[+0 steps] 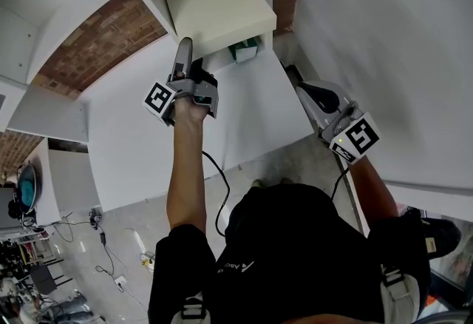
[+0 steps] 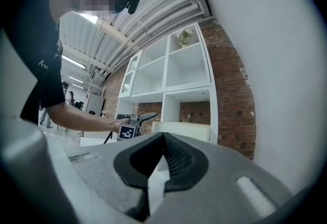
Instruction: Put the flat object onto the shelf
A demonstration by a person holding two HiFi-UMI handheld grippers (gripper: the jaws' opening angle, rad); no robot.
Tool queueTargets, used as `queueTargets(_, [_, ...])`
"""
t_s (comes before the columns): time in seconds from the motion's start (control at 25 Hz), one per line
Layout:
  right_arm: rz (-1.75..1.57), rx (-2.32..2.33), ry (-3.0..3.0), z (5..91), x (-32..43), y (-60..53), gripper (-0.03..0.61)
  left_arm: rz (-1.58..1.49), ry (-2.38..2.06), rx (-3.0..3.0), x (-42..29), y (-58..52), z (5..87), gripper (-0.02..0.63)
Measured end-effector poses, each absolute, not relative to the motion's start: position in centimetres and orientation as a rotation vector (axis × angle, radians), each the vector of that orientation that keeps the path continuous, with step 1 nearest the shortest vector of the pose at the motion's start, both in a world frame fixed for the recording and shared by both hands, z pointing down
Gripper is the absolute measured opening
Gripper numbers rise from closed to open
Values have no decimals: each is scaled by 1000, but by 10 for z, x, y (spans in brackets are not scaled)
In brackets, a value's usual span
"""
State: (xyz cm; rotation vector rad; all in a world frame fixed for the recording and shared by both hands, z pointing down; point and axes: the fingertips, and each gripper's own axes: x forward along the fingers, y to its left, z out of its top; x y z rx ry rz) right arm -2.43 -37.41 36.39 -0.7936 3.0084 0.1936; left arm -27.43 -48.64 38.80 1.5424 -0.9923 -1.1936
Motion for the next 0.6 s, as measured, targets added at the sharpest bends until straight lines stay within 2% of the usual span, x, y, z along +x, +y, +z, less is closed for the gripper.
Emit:
queueTargets(0.48, [133,-689,2969,354,-26,-348,2,-1042,-1108,1908,-213,-395,347,528])
queueTargets(0.52, [125,-683,2957,351,-26,-346,2,-1032,-1114,1934,-207,-387,346,507])
queueTargets(0.6, [113,-672,2932,344,-25,-340,2,-1011,-1137,1990,-197,-370,342,417])
